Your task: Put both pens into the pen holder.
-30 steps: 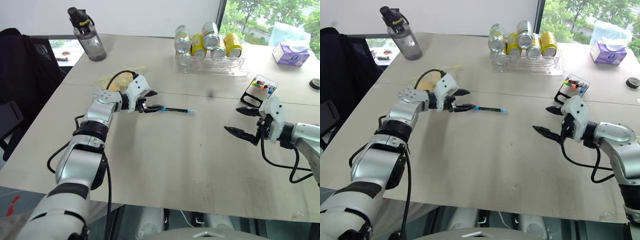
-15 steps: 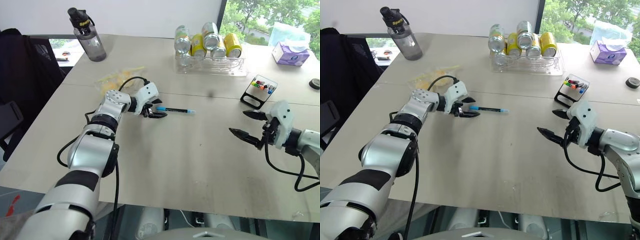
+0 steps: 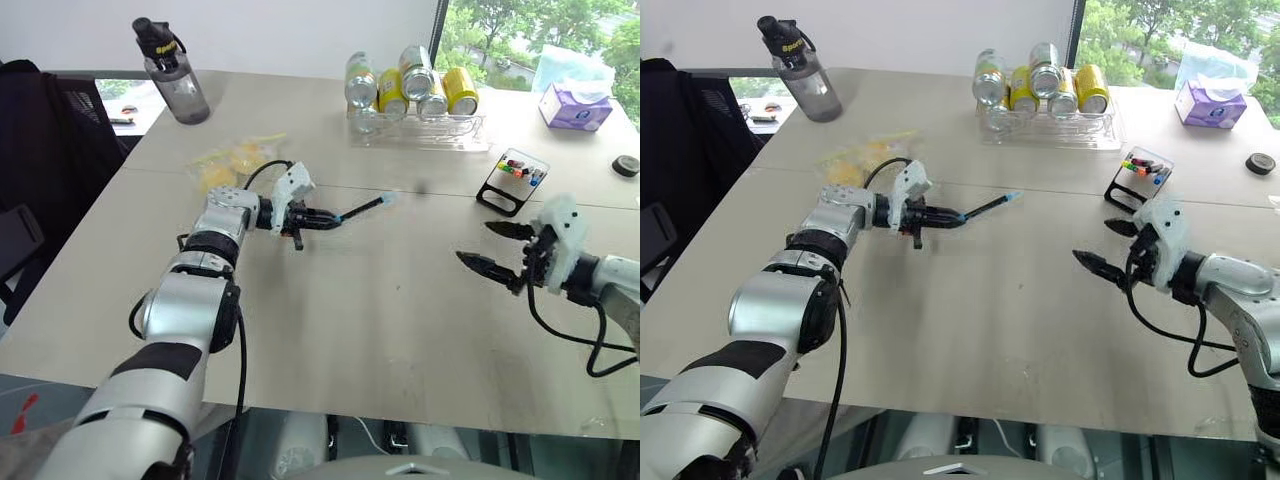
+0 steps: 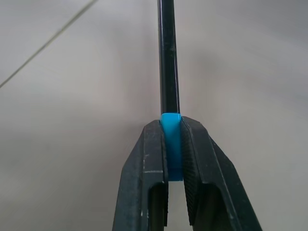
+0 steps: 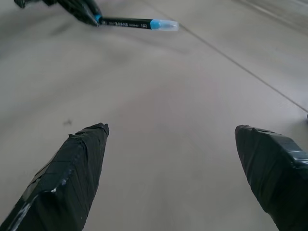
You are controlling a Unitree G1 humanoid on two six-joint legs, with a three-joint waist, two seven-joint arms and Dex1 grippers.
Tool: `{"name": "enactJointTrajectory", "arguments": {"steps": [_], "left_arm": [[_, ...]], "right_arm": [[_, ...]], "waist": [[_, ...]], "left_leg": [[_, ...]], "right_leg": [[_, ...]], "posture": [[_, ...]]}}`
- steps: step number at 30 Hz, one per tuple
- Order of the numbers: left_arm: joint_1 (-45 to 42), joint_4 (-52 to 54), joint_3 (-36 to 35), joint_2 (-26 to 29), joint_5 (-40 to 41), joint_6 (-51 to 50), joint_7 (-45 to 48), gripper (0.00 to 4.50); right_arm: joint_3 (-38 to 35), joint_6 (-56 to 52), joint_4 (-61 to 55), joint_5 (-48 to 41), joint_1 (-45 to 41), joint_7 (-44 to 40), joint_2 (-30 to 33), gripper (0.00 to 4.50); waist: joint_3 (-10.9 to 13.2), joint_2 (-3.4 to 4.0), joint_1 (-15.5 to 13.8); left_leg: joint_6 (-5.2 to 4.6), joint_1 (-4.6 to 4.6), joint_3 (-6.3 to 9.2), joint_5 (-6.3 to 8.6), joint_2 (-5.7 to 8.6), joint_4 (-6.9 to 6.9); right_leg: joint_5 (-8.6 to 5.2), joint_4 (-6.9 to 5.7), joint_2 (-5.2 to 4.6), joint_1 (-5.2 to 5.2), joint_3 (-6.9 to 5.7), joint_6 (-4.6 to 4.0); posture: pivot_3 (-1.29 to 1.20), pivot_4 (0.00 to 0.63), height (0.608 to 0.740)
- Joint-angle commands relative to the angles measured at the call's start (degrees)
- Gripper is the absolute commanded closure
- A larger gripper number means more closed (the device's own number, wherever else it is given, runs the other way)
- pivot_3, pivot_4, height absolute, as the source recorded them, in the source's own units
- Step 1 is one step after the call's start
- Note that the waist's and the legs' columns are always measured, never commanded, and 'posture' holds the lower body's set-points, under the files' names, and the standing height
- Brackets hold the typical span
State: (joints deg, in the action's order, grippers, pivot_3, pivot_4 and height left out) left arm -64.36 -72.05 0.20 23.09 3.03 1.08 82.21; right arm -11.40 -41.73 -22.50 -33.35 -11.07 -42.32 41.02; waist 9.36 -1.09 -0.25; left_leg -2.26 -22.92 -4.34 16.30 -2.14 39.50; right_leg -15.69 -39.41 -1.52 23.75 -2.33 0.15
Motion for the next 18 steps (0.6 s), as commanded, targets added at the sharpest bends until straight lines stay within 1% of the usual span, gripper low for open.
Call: {"name": "enactJointTrajectory", "arguments": {"steps": [1,3,6,8,11,15,16,17,18], "left_arm": [[0.3,10.6,-4.9,-1.1,9.1,-9.8,7.5,4.46],[2.7,17.4,-5.0,-1.7,11.5,-14.5,8.2,4.46],[6.4,29.0,-4.9,-3.0,15.6,-22.0,7.1,4.46],[8.6,35.9,-4.3,-4.1,17.9,-26.4,5.7,4.46],[10.5,41.0,-3.4,-5.0,19.4,-29.3,4.0,4.46],[11.2,43.5,-2.4,-5.4,20.5,-30.8,2.6,4.46],[11.2,43.5,-2.2,-5.3,20.7,-31.0,2.4,4.5],[11.3,43.5,-2.1,-5.2,20.8,-31.1,2.3,4.5],[11.2,43.4,-1.9,-5.0,20.9,-31.1,2.1,4.5]], "right_arm": [[-0.2,-3.8,-1.5,-4.3,-2.4,2.6,-2.8,0.0],[-0.1,-7.2,-0.6,-6.4,-5.0,5.2,-5.1,0.0],[-0.8,-12.0,1.8,-11.0,-11.0,10.3,-10.8,0.0],[-2.0,-13.2,2.9,-15.0,-15.2,12.9,-15.6,0.0],[-3.4,-13.2,4.5,-18.0,-19.8,16.5,-20.2,0.0],[-4.1,-11.9,6.0,-20.3,-23.8,18.9,-23.2,0.0],[-4.6,-11.9,5.9,-21.3,-24.1,19.1,-23.5,0.56],[-4.8,-12.0,5.7,-22.2,-24.3,19.1,-23.5,0.81],[-4.8,-12.1,5.4,-22.8,-24.2,18.9,-23.4,1.25]], "waist": [[0.0,0.01,0.0],[0.0,0.01,0.1],[0.0,0.02,0.9],[0.0,0.02,0.9],[0.0,0.02,1.0],[0.0,0.03,0.9],[0.0,0.03,0.8],[0.0,0.03,0.8],[0.0,0.03,0.8]], "left_leg": [[0.0,-0.04,0.01,0.0,-0.02,0.01],[0.0,-0.05,0.02,0.0,-0.01,0.01],[0.0,0.0,0.0,0.0,0.0,0.01],[0.0,0.01,0.01,0.0,0.01,0.01],[0.01,0.05,0.05,-0.01,0.0,0.01],[0.0,0.06,0.03,0.0,0.03,0.01],[0.0,0.06,0.03,0.0,0.04,0.01],[0.0,0.06,0.02,0.0,0.05,0.01],[0.0,0.05,0.03,0.0,0.05,0.01]], "right_leg": [[0.0,0.0,-0.07,0.01,-0.03,0.0],[0.0,0.03,-0.1,0.01,-0.02,-0.01],[0.0,0.01,-0.18,0.0,0.06,0.0],[0.0,-0.11,-0.22,0.01,0.06,-0.01],[0.0,-0.22,-0.2,0.03,0.06,-0.01],[0.0,-0.25,-0.24,0.03,0.07,-0.01],[0.0,-0.24,-0.25,0.02,0.06,-0.01],[0.0,-0.24,-0.26,0.02,0.06,-0.01],[0.0,-0.23,-0.26,0.02,0.06,-0.01]], "posture": [[0.0,0.15,0.739],[0.0,0.15,0.739],[0.0,0.15,0.739],[0.0,0.15,0.739],[0.0,0.15,0.739],[0.0,0.15,0.739],[0.0,0.15,0.739],[0.0,0.15,0.739],[0.0,0.15,0.739]]}}
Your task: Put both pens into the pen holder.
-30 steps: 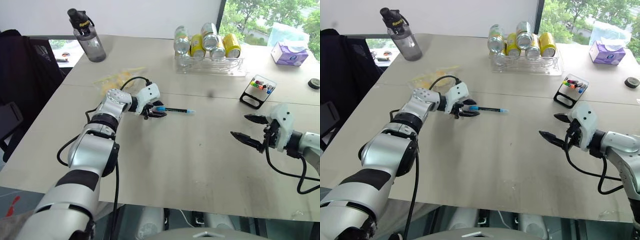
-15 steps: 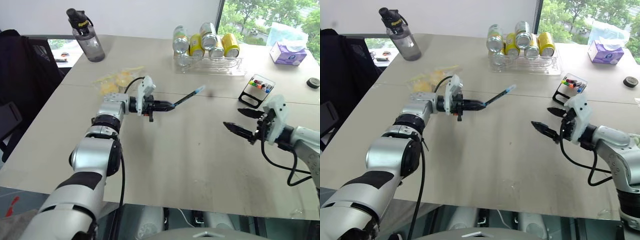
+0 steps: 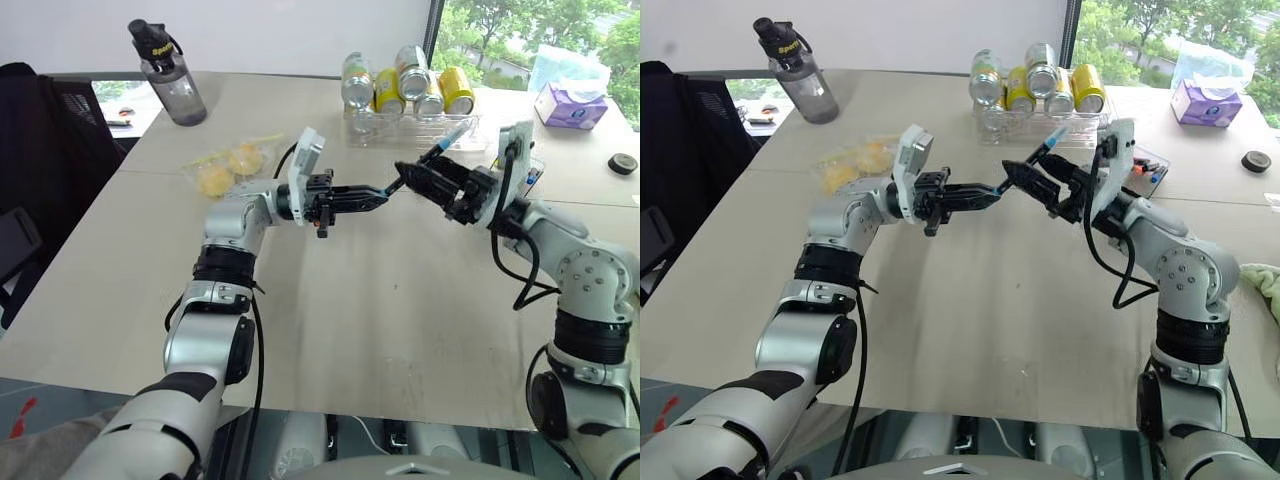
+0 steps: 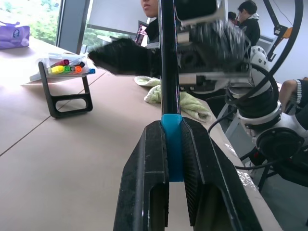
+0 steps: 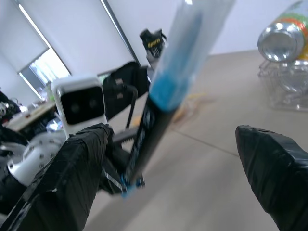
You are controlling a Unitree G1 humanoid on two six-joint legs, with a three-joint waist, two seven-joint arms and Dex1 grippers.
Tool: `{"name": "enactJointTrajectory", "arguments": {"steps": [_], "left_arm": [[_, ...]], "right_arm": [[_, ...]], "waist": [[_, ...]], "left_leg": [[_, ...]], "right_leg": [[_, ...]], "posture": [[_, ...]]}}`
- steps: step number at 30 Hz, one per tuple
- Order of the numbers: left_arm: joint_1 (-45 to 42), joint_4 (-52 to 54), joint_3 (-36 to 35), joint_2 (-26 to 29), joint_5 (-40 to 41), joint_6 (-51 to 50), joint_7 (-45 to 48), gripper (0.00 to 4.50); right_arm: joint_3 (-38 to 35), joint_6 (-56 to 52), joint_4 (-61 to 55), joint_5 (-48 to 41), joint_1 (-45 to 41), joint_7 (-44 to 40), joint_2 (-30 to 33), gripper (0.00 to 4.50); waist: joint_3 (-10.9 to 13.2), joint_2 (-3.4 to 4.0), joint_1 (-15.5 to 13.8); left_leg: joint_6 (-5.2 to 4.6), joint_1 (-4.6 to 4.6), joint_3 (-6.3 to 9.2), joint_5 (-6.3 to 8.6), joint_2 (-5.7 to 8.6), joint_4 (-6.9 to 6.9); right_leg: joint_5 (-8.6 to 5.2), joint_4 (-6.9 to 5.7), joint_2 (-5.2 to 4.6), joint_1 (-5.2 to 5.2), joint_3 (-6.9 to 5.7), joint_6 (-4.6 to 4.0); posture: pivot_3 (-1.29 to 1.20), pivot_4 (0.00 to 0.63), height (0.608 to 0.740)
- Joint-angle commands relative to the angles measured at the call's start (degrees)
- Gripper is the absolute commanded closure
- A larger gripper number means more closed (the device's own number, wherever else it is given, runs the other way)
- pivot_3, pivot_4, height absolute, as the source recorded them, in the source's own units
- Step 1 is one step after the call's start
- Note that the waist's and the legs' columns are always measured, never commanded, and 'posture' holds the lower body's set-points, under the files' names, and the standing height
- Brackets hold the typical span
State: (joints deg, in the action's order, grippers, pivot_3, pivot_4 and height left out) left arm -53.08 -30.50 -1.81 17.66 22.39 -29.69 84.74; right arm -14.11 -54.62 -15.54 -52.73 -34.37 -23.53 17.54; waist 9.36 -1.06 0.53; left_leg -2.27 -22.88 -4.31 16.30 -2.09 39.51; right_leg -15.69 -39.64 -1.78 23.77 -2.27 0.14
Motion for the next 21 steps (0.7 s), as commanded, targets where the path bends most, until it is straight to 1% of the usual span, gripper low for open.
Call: {"name": "enactJointTrajectory", "arguments": {"steps": [1,2,3,5,7,10,11,12,13,14,16,17,18,21], "left_arm": [[-0.1,1.6,0.2,0.5,1.4,-0.5,-1.1,4.5],[-0.2,1.3,0.3,0.7,1.2,-0.6,-1.5,4.5],[-0.2,1.2,0.6,0.9,1.0,-0.7,-1.8,4.5],[-0.3,0.5,1.1,1.2,0.4,-0.4,-2.4,4.5],[-0.8,-0.5,1.1,1.3,0.5,-0.5,-2.5,4.5],[-0.8,-0.7,2.4,2.3,0.5,-0.3,-0.5,3.17],[-0.9,-0.7,2.8,2.4,-0.5,1.1,-1.7,2.85],[-1.0,-0.8,3.2,2.5,-1.8,2.9,-3.2,2.38],[-1.0,-0.6,4.0,3.0,-3.0,4.9,-3.4,2.07],[-0.9,-0.1,4.9,3.7,-4.4,7.4,-3.3,1.57],[-0.4,2.7,7.4,6.0,-8.2,13.3,-3.4,0.76],[-0.3,4.5,8.1,6.8,-9.9,15.8,-4.7,0.26],[-0.4,6.2,8.3,7.1,-10.6,16.9,-6.5,0.12],[1.2,16.4,6.0,6.0,-6.9,10.8,-11.9,0.12]], "right_arm": [[-2.0,0.8,-2.0,-3.7,-0.7,0.0,0.4,1.54],[-1.8,0.8,-2.2,-3.9,-0.4,0.0,0.6,2.06],[-1.7,0.8,-2.6,-4.2,0.0,-0.1,0.8,2.48],[-1.6,0.9,-3.2,-4.7,0.7,-0.1,1.1,3.59],[-1.4,1.1,-3.5,-5.1,1.1,0.0,1.3,4.33],[-0.8,3.7,-4.2,-3.5,1.4,-1.1,2.3,4.37],[-0.4,5.5,-4.4,-1.9,1.3,-2.0,3.1,4.37],[0.5,7.4,-4.5,0.5,1.1,-3.1,4.4,4.37],[2.2,10.8,-4.2,4.8,0.9,-5.1,6.7,4.37],[4.0,14.1,-3.6,9.1,0.7,-7.0,9.2,4.37],[7.9,21.5,-1.6,17.8,0.2,-11.4,14.7,4.37],[9.1,25.6,-0.5,21.5,0.0,-13.0,16.8,4.37],[9.6,29.1,0.5,24.2,-0.1,-14.0,18.1,4.37],[9.6,39.6,3.0,32.0,0.2,-13.2,19.6,4.37]], "waist": [[0.0,0.0,0.1],[0.0,0.0,0.1],[0.0,0.0,0.1],[0.0,0.0,0.1],[0.0,0.01,0.1],[0.0,0.01,0.2],[0.0,0.01,0.2],[0.0,0.01,0.2],[0.0,0.01,0.1],[0.0,0.01,0.1],[0.0,0.02,0.1],[0.0,0.01,0.1],[0.0,0.01,0.1],[0.0,0.01,0.1]], "left_leg": [[0.0,-0.01,0.0,0.0,0.0,0.0],[0.0,-0.02,0.0,0.0,0.0,-0.01],[0.0,-0.01,0.0,0.0,0.0,-0.01],[0.0,-0.01,0.01,0.0,0.0,-0.02],[0.0,0.0,-0.01,0.0,-0.01,-0.03],[-0.01,0.0,-0.01,0.0,-0.01,-0.03],[-0.01,0.0,-0.01,0.0,-0.01,-0.03],[-0.01,0.0,-0.01,0.0,0.0,-0.03],[-0.01,0.0,-0.01,0.01,0.0,-0.03],[-0.01,0.0,-0.01,0.01,0.0,-0.04],[-0.02,-0.02,-0.02,0.01,0.02,-0.05],[-0.02,-0.03,-0.02,0.01,0.04,-0.07],[-0.02,-0.04,-0.01,0.01,0.03,-0.1],[-0.02,-0.06,-0.01,0.01,0.01,-0.13]], "right_leg": [[0.0,0.01,0.0,0.0,0.0,0.0],[0.0,0.02,0.0,0.01,0.0,0.0],[0.0,0.02,0.01,0.01,0.0,0.0],[0.0,0.01,0.02,0.01,0.0,0.0],[0.0,0.0,0.02,0.02,0.01,0.0],[0.0,0.0,0.02,0.02,0.01,0.0],[0.0,0.01,0.02,0.02,0.02,0.0],[0.0,0.01,0.02,0.02,0.02,0.0],[0.0,0.02,0.03,0.02,0.02,0.0],[0.0,0.03,0.02,0.02,0.02,0.0],[0.0,0.07,0.03,0.03,0.02,0.0],[-0.01,0.1,0.04,0.04,0.03,0.01],[0.0,0.16,0.07,0.04,0.03,0.01],[0.0,0.22,0.07,0.04,0.04,0.01]], "posture": [[0.0,0.15,0.739],[0.0,0.15,0.739],[0.0,0.15,0.739],[0.0,0.15,0.739],[0.0,0.15,0.739],[0.0,0.15,0.739],[0.0,0.15,0.739],[0.0,0.15,0.739],[0.0,0.15,0.739],[0.0,0.15,0.739],[0.0,0.15,0.739],[0.0,0.15,0.739],[0.0,0.15,0.739],[0.0,0.15,0.739]]}}
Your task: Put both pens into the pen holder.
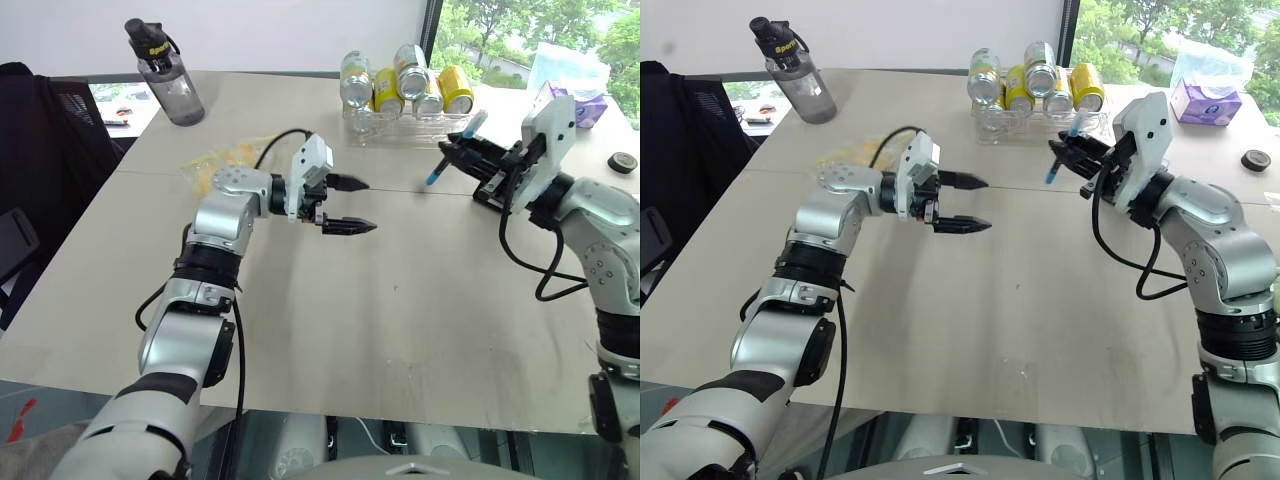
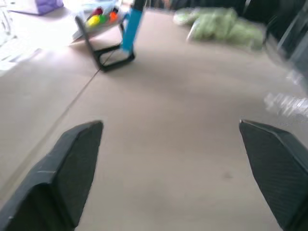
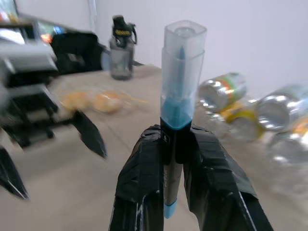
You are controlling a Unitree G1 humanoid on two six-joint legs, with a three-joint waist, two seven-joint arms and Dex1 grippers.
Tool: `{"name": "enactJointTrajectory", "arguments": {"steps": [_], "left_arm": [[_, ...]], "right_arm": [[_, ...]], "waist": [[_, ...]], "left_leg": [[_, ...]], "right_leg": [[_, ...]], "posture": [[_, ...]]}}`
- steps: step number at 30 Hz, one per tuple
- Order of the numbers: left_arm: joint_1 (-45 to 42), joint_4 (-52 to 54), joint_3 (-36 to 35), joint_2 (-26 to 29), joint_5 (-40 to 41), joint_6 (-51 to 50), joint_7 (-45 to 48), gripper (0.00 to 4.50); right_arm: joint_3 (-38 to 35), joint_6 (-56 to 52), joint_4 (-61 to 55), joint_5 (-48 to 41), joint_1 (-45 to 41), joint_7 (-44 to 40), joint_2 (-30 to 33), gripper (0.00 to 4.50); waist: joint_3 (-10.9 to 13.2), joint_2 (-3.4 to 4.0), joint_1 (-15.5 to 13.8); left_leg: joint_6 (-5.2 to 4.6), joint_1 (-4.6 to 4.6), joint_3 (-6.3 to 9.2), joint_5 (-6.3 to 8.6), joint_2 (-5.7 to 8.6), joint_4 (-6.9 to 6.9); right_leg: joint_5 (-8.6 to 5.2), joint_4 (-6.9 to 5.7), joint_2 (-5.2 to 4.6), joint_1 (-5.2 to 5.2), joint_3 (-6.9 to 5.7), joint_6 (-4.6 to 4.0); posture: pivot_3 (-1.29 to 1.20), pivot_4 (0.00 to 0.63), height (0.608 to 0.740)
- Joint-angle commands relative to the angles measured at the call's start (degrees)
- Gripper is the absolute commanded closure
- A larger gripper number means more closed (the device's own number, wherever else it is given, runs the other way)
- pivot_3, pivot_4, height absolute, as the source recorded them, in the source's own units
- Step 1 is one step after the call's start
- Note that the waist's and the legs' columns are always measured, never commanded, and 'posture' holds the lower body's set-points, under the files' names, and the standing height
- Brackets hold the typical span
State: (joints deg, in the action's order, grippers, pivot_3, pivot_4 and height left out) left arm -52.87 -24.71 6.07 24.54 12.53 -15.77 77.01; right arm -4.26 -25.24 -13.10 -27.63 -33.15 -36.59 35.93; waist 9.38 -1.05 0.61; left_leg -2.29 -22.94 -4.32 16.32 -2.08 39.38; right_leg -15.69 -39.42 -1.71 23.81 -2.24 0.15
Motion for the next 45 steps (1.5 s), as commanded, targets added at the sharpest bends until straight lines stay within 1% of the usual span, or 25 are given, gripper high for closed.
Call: {"name": "enactJointTrajectory", "arguments": {"steps": [1,5,7,9,12,16,22,25,28,35,42,44,45], "left_arm": [[2.3,14.7,-2.1,-1.0,4.3,-5.5,-5.4,0.12],[8.3,29.7,-1.4,0.2,5.4,-15.4,-12.9,0.12],[9.6,33.2,-1.6,0.5,6.0,-18.4,-15.7,0.12],[9.7,35.8,-2.2,-0.6,7.2,-22.9,-19.7,0.12],[10.0,38.6,-1.7,-1.2,8.2,-26.0,-23.0,0.12],[9.1,39.5,-1.6,-3.3,8.6,-30.4,-29.4,0.12],[8.6,41.0,-1.1,-4.3,9.5,-33.7,-33.4,0.12],[8.6,41.2,-0.9,-3.7,9.8,-33.9,-33.8,0.12],[8.8,41.5,-0.8,-3.1,10.4,-33.9,-33.9,0.12],[8.9,42.0,-0.5,-2.7,11.2,-33.9,-34.6,0.12],[8.5,41.0,-0.6,-1.8,11.1,-33.0,-34.7,0.12],[8.5,41.2,-0.6,-1.7,11.2,-33.1,-34.8,0.0],[8.6,41.4,-0.5,-1.7,11.4,-33.2,-34.7,0.0]], "right_arm": [[-0.1,13.2,1.5,9.4,-0.5,0.0,1.7,4.37],[-1.1,25.8,6.4,20.3,3.7,5.0,2.6,4.37],[-1.5,30.1,8.5,23.5,5.1,6.7,2.9,4.37],[-1.9,34.4,11.9,26.6,6.1,9.3,2.7,4.37],[-1.9,37.8,15.2,27.9,6.6,10.7,2.2,4.37],[-1.0,43.7,21.6,31.7,5.8,13.8,2.3,4.37],[-0.9,48.0,28.0,32.5,3.5,15.8,1.7,4.37],[-0.4,50.4,31.1,33.5,2.4,16.5,1.7,4.37],[-0.5,51.3,32.9,32.7,1.1,16.8,0.9,4.37],[0.0,52.4,37.3,32.6,-1.3,16.5,-0.2,4.37],[0.7,52.8,41.5,34.0,-2.8,16.6,-0.1,4.37],[0.9,52.6,42.3,34.5,-3.0,16.8,0.1,3.37],[0.8,52.4,42.7,34.6,-3.2,16.8,0.1,3.06]], "waist": [[0.0,0.0,0.0],[0.0,0.0,0.1],[0.0,0.0,0.0],[0.0,0.01,0.0],[0.0,0.01,0.0],[0.0,0.01,0.0],[0.0,0.02,0.2],[0.0,0.03,0.1],[0.0,0.03,0.1],[0.0,0.03,0.1],[0.0,0.03,0.1],[0.0,0.03,0.1],[0.0,0.03,0.1]], "left_leg": [[0.01,-0.03,0.0,0.0,-0.02,0.0],[0.02,-0.02,-0.03,-0.01,-0.05,0.0],[0.03,-0.02,-0.02,-0.02,-0.07,-0.02],[0.04,-0.01,-0.04,-0.02,-0.07,-0.03],[0.03,0.06,-0.07,-0.02,-0.04,-0.02],[0.06,0.18,-0.08,-0.04,-0.04,-0.01],[0.1,0.23,-0.16,-0.06,-0.04,0.0],[0.12,0.25,-0.17,-0.07,-0.04,0.0],[0.12,0.25,-0.19,-0.07,-0.04,0.0],[0.13,0.26,-0.2,-0.08,-0.05,0.0],[0.14,0.26,-0.22,-0.08,-0.05,0.0],[0.14,0.26,-0.22,-0.08,-0.05,0.0],[0.14,0.26,-0.23,-0.08,-0.05,0.0]], "right_leg": [[0.0,0.04,-0.01,0.0,0.0,0.0],[0.0,0.21,-0.03,-0.03,0.05,0.01],[0.0,0.24,-0.01,-0.04,0.04,0.0],[0.0,0.22,-0.02,-0.04,0.04,0.0],[0.01,0.11,-0.07,-0.05,0.05,0.01],[0.0,-0.05,-0.06,-0.07,0.06,0.01],[0.0,-0.1,-0.06,-0.06,0.15,0.01],[0.0,-0.11,-0.06,-0.06,0.15,0.0],[0.0,-0.11,-0.06,-0.07,0.16,0.0],[0.0,-0.11,-0.06,-0.07,0.17,0.0],[0.0,-0.11,-0.06,-0.07,0.18,0.0],[0.0,-0.11,-0.06,-0.07,0.18,0.0],[0.0,-0.11,-0.06,-0.07,0.18,0.0]], "posture": [[0.0,0.15,0.739],[0.0,0.15,0.739],[0.0,0.15,0.739],[0.0,0.15,0.739],[0.0,0.15,0.739],[0.0,0.15,0.739],[0.0,0.15,0.739],[0.0,0.15,0.739],[0.0,0.15,0.739],[0.0,0.15,0.739],[0.0,0.15,0.739],[0.0,0.15,0.739],[0.0,0.15,0.739]]}}
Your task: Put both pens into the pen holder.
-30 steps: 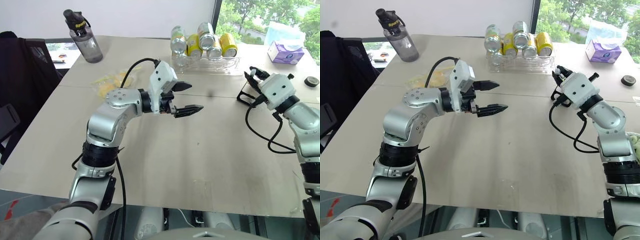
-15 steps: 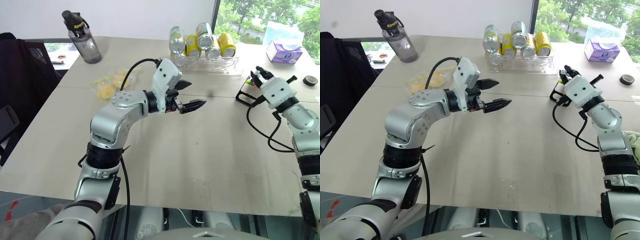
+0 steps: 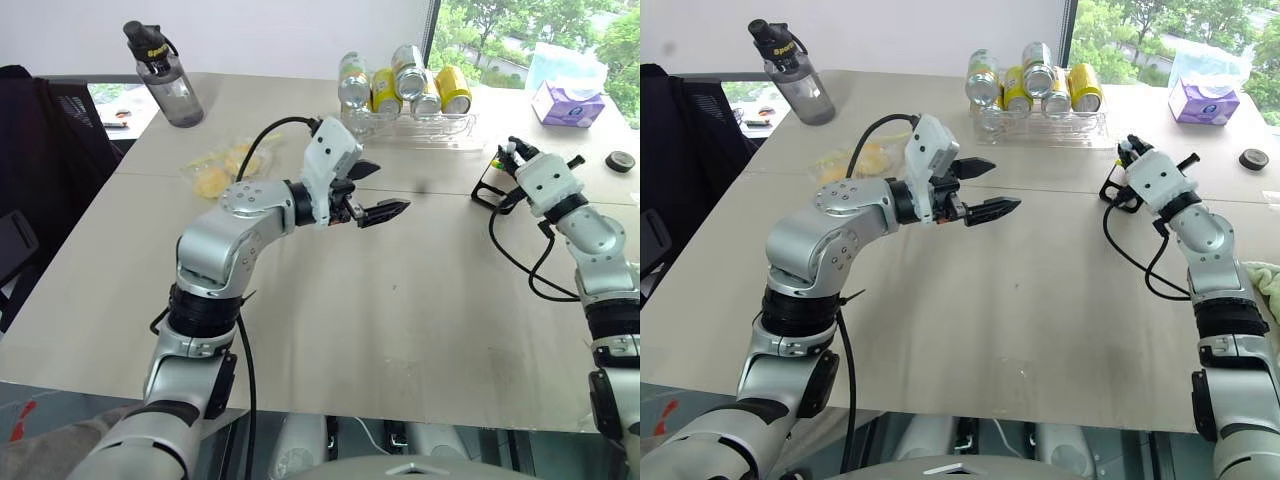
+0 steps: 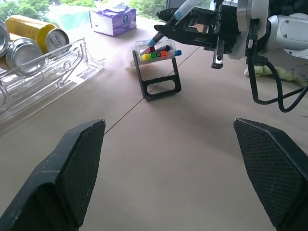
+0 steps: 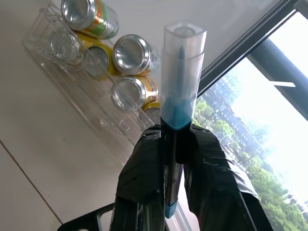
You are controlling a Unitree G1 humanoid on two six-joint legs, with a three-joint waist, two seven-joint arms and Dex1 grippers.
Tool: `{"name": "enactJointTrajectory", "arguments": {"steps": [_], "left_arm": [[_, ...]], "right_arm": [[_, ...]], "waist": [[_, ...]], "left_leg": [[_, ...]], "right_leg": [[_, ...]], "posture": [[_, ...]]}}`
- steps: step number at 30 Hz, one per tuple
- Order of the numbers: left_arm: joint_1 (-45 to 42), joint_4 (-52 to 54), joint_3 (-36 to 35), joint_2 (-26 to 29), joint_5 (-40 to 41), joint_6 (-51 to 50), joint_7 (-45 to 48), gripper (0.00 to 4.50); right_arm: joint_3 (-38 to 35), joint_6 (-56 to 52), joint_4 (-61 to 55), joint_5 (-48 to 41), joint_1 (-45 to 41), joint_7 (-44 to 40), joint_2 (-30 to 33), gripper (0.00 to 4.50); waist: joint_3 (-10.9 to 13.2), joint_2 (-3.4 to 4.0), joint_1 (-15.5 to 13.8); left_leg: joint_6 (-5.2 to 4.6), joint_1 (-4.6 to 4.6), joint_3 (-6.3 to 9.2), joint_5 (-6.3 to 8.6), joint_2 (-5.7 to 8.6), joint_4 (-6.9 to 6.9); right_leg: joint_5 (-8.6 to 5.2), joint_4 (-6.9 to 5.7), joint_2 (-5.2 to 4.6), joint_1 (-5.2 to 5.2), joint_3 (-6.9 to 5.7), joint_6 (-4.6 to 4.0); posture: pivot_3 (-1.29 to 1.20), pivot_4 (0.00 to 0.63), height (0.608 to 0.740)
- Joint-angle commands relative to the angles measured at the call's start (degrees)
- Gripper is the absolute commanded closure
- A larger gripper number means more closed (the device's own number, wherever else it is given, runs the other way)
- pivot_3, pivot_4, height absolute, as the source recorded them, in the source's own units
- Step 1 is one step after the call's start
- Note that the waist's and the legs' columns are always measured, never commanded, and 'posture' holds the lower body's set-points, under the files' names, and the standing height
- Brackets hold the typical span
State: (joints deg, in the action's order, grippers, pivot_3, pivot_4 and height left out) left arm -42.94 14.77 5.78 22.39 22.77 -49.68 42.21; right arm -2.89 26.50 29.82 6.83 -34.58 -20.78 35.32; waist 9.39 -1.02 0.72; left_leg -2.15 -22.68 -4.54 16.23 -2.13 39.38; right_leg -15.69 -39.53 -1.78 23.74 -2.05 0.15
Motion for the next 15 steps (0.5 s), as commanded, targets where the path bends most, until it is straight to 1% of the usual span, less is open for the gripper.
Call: {"name": "enactJointTrajectory", "arguments": {"steps": [1,3,4,5,6,7,11,13,15], "left_arm": [[-1.3,2.0,-0.2,0.5,1.2,0.6,0.1,0.0],[-1.3,2.1,-0.3,0.4,1.4,0.4,0.0,0.0],[-1.3,2.1,-0.3,0.4,1.5,0.4,0.0,0.0],[-1.3,2.1,-0.3,0.4,1.5,0.3,0.0,0.0],[-1.3,2.2,-0.3,0.4,1.6,0.3,0.0,0.0],[-1.3,2.2,-0.2,0.4,1.7,0.3,0.0,0.0],[-1.3,2.0,-0.2,0.5,2.1,0.5,-0.1,0.0],[-0.6,1.5,-0.4,1.0,1.6,1.8,0.1,0.0],[0.9,0.9,-1.0,1.8,1.5,3.2,0.8,0.0]], "right_arm": [[-0.6,0.7,0.0,0.3,-1.8,1.0,0.7,2.49],[-0.5,0.5,0.5,0.8,-2.1,1.0,0.9,1.43],[-0.5,0.6,0.7,1.0,-2.2,1.1,1.0,1.29],[-0.7,0.9,0.9,1.1,-2.3,1.5,1.0,0.7],[-0.9,1.1,1.0,1.2,-2.4,1.8,1.0,0.24],[-1.2,1.5,1.1,1.2,-2.6,2.2,1.0,0.11],[-1.4,1.7,0.7,0.8,-2.3,2.5,1.2,0.11],[-2.3,0.6,-1.7,-2.4,-1.1,0.6,0.6,0.11],[-3.1,-3.0,-5.7,-8.8,0.9,-3.9,-0.9,0.11]], "waist": [[0.0,0.0,0.0],[0.0,0.0,0.0],[0.0,0.0,0.0],[0.0,0.0,0.0],[0.0,0.0,0.0],[0.0,0.0,0.0],[0.0,0.0,0.0],[0.0,0.01,0.0],[0.0,0.02,0.0]], "left_leg": [[0.0,0.0,0.0,0.0,0.0,0.0],[0.0,0.0,0.0,0.0,0.0,0.0],[0.0,0.0,-0.01,0.0,0.0,0.0],[0.01,0.0,0.0,0.0,0.0,0.0],[0.0,0.0,-0.01,0.0,0.0,0.0],[0.0,0.01,-0.01,0.0,0.0,0.0],[0.01,0.0,-0.02,0.0,0.0,0.0],[0.01,0.01,-0.03,0.0,0.0,0.0],[0.01,0.02,-0.03,0.0,-0.01,0.0]], "right_leg": [[0.0,0.0,0.0,0.0,0.0,0.0],[0.0,0.0,0.0,0.0,0.0,0.0],[0.0,0.0,0.0,0.0,0.0,0.0],[0.0,0.0,0.0,0.0,0.01,0.0],[0.0,0.0,0.0,0.0,0.01,0.0],[0.0,0.0,0.0,0.0,0.01,0.0],[0.0,0.0,0.0,0.0,0.02,0.0],[0.0,0.0,0.0,0.0,0.02,0.0],[0.0,-0.01,0.0,0.0,0.03,0.0]], "posture": [[0.0,0.15,0.739],[0.0,0.15,0.739],[0.0,0.15,0.739],[0.0,0.15,0.739],[0.0,0.15,0.739],[0.0,0.15,0.739],[0.0,0.15,0.739],[0.0,0.15,0.739],[0.0,0.15,0.739]]}}
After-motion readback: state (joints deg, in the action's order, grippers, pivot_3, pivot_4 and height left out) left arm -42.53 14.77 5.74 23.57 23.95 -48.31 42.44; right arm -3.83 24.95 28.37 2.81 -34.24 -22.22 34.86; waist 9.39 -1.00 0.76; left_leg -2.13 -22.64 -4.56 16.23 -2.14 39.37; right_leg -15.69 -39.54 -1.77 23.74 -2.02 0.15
